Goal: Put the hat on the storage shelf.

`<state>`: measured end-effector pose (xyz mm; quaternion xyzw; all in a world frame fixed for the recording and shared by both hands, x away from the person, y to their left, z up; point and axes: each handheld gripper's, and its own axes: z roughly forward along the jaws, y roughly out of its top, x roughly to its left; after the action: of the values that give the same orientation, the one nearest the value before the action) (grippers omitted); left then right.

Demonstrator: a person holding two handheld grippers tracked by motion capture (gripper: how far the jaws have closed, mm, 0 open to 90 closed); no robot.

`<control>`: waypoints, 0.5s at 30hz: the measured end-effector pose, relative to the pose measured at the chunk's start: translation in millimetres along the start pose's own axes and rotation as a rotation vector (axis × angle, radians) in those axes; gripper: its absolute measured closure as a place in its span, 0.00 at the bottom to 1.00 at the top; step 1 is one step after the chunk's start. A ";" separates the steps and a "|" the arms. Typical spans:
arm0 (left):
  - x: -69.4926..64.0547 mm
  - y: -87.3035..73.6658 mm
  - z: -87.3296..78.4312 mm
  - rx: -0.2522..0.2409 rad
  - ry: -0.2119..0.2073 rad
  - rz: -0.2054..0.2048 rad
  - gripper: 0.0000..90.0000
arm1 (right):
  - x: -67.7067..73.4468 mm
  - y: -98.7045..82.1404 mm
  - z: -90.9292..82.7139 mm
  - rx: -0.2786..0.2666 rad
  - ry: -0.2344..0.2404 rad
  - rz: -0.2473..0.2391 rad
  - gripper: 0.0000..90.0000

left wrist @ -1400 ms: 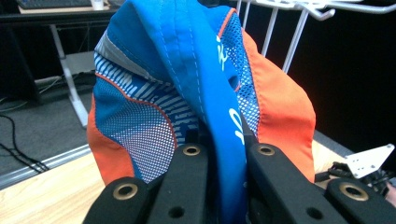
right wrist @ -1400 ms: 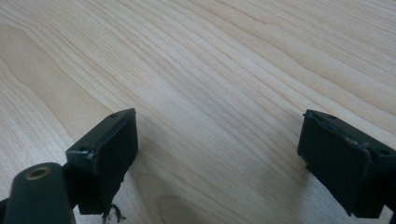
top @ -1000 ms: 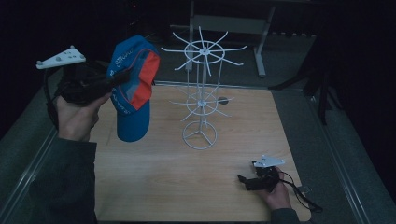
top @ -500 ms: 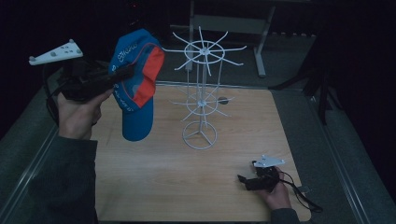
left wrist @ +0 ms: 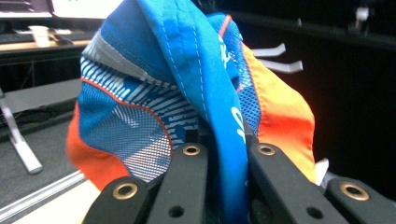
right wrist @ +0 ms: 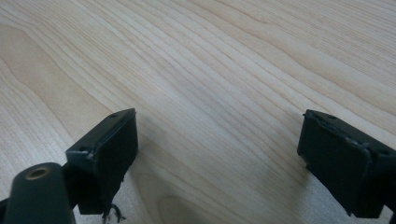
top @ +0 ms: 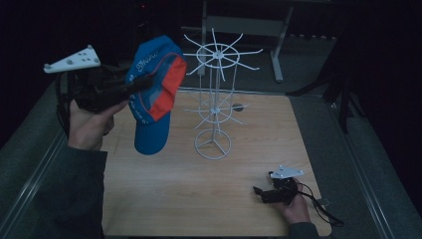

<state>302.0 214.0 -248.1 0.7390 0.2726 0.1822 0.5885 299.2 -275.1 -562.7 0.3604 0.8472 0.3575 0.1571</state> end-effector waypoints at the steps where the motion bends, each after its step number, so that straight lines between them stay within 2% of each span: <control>1: -1.0 -2.0 1.4 0.015 -0.004 0.006 0.99 | 0.0 0.0 0.0 0.000 0.000 0.000 0.13; 5: -1.5 -13.6 8.5 0.112 0.023 0.028 0.99 | 0.1 0.0 -0.1 0.000 0.000 0.000 0.13; 6: -0.3 -19.2 10.9 0.137 0.018 0.025 0.99 | 0.1 0.0 -0.1 0.001 0.000 0.000 0.13; 8: 0.8 -22.6 12.1 0.153 0.015 0.023 0.98 | 0.1 0.0 -0.1 0.000 0.001 0.000 0.13; 10: 1.7 -28.5 15.1 0.191 0.046 0.029 0.98 | 0.2 0.0 -0.1 0.000 0.001 0.001 0.13; 12: 4.9 -34.7 18.1 0.226 0.054 0.015 0.93 | 0.0 -0.1 -0.1 0.001 0.000 -0.001 0.13; 14: 7.0 -39.3 21.3 0.266 0.083 0.015 0.86 | 0.2 -0.1 -0.2 0.002 0.000 0.001 0.13; 15: 7.5 -40.6 22.8 0.281 0.093 0.015 0.79 | 0.2 -0.1 -0.2 0.002 0.000 0.001 0.13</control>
<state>313.8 207.5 -293.4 0.8069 0.3168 0.1805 0.4646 299.0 -275.1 -562.6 0.3608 0.8473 0.3568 0.1566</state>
